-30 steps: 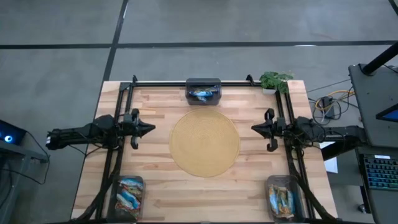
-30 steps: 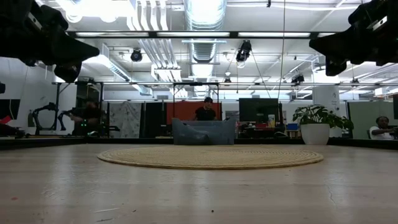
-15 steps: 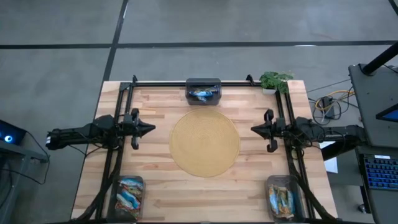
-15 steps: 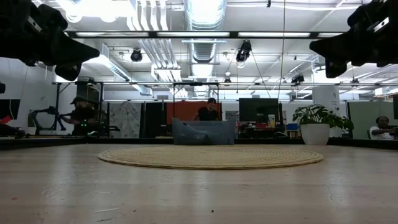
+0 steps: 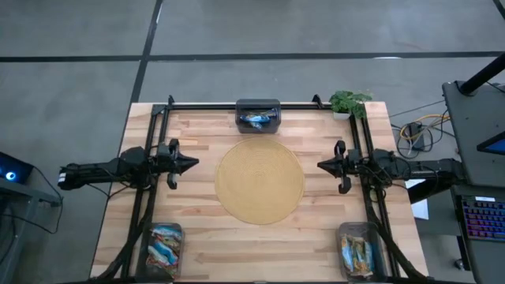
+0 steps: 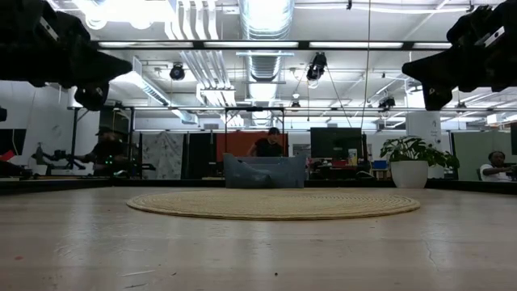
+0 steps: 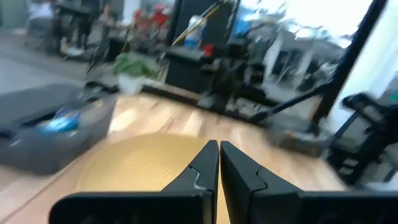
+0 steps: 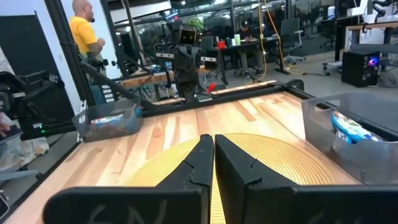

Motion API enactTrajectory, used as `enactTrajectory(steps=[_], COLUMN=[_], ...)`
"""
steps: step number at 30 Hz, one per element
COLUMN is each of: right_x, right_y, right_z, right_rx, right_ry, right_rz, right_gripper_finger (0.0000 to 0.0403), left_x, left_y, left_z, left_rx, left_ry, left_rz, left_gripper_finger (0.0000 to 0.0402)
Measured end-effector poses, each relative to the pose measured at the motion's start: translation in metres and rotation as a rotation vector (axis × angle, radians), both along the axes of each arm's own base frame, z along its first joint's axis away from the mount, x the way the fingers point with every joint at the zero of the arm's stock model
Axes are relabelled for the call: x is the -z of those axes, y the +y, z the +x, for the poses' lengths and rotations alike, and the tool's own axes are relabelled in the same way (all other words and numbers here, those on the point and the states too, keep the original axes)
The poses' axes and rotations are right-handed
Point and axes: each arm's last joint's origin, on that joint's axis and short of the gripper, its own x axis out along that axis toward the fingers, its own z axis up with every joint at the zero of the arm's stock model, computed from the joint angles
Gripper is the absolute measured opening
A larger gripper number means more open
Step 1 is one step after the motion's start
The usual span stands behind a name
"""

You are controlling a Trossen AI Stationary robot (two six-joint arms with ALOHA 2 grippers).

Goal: Pick and place Granola Bars by type
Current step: Return to Home Position

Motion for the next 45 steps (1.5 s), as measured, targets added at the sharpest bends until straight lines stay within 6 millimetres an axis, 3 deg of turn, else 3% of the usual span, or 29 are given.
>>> enactTrajectory(steps=[4,10,20,45], right_x=[0.0,0.001,0.001,0.002], right_y=[0.0,0.0,0.002,0.002], right_z=[0.0,0.0,0.0,0.0], right_rx=[0.0,0.0,-0.065,-0.073], right_ry=[0.002,0.013,0.017,0.02], right_rz=[0.0,0.01,-0.136,-0.096], right_gripper_finger=[0.0009,0.0009,0.0009,0.0009], left_x=[0.003,0.01,0.012,0.01], left_y=[-0.003,-0.01,-0.007,-0.007], left_z=[0.003,0.003,0.004,0.004], left_rx=[0.118,0.37,0.264,0.254], left_ry=[-0.095,-0.081,-0.054,-0.067], left_rz=[0.041,0.12,0.06,0.029], left_gripper_finger=[0.0,0.0,0.0,0.0])
